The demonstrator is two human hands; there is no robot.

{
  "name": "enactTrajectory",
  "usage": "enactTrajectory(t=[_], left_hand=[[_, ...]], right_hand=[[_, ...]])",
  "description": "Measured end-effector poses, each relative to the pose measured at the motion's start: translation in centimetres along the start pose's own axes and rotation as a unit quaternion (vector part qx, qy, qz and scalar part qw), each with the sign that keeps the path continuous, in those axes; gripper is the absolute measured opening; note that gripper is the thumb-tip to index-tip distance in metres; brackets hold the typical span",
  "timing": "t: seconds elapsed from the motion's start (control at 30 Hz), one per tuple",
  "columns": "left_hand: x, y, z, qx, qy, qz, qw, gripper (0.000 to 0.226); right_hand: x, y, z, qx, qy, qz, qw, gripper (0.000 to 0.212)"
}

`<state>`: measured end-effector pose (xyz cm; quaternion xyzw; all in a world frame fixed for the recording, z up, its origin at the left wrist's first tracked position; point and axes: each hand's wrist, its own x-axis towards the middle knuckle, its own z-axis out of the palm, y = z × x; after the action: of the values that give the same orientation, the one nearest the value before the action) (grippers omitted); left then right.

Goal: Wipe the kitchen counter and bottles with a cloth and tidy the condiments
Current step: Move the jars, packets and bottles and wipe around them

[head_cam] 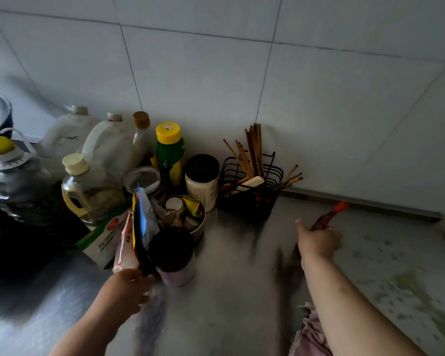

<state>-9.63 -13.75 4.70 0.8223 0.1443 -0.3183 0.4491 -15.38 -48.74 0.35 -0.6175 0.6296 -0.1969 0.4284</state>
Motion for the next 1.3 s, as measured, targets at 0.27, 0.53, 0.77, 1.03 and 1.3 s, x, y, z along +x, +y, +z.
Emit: enactTrajectory(t=[0.27, 0.53, 0.77, 1.03, 1.3], left_hand=[[0.5, 0.1, 0.5, -0.005, 0.007, -0.010, 1.000, 0.009], [1.8, -1.2, -0.1, 0.000, 0.030, -0.012, 0.999, 0.010], [2.2, -2.8, -2.6, -0.021, 0.100, -0.032, 0.994, 0.049], [4.2, -2.8, -6.1, 0.086, 0.125, 0.101, 0.983, 0.087], [5.9, -2.4, -7.1, 0.223, 0.053, 0.194, 0.954, 0.098]], right_hand=[[-0.4, 0.6, 0.9, -0.067, -0.036, -0.072, 0.995, 0.042], [-9.3, 2.7, 3.9, -0.138, -0.216, -0.164, 0.953, 0.044], [-13.6, 1.8, 2.7, -0.268, -0.310, -0.241, 0.880, 0.041], [-17.3, 1.3, 1.0, -0.368, -0.331, -0.235, 0.837, 0.039], [-22.1, 2.4, -0.1, -0.296, -0.325, -0.127, 0.889, 0.033]])
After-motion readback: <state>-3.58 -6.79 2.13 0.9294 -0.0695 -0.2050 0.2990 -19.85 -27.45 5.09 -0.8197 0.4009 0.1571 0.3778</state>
